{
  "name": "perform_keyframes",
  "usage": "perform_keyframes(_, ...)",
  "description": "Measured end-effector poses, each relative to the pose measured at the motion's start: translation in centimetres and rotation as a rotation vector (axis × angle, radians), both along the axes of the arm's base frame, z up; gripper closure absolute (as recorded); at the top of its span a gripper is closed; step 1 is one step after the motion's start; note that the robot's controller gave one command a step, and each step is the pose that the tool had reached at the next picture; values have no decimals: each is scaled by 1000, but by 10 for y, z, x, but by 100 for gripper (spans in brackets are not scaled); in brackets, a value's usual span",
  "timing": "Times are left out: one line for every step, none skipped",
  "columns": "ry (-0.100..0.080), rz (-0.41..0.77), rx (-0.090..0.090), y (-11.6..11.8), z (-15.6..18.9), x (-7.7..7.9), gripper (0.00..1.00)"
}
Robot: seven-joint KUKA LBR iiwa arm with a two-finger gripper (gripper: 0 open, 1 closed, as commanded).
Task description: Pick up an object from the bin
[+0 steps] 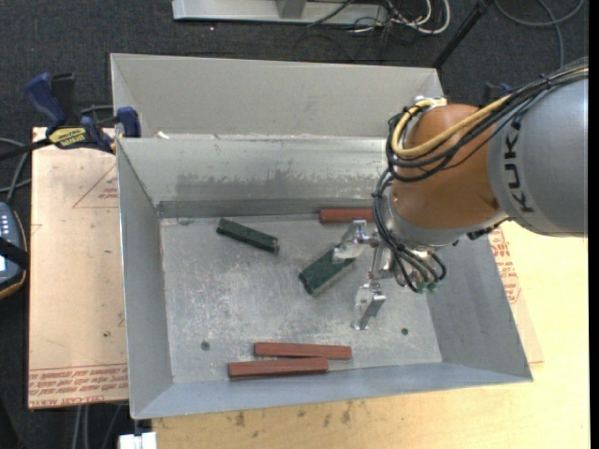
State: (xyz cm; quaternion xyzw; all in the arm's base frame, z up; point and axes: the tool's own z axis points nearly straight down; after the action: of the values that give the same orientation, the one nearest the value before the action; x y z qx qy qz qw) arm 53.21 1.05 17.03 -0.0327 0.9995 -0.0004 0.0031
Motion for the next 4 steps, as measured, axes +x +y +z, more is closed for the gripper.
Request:
perform_keyframes(1, 29, 6, 7, -47, 22, 0)
perform_keyframes(2, -5, 1, 3, -71, 59, 0)
perform_keyframes(-21, 73, 3, -28, -91, 68, 100)
perform_keyframes(-21, 73, 3, -28, -91, 68, 100)
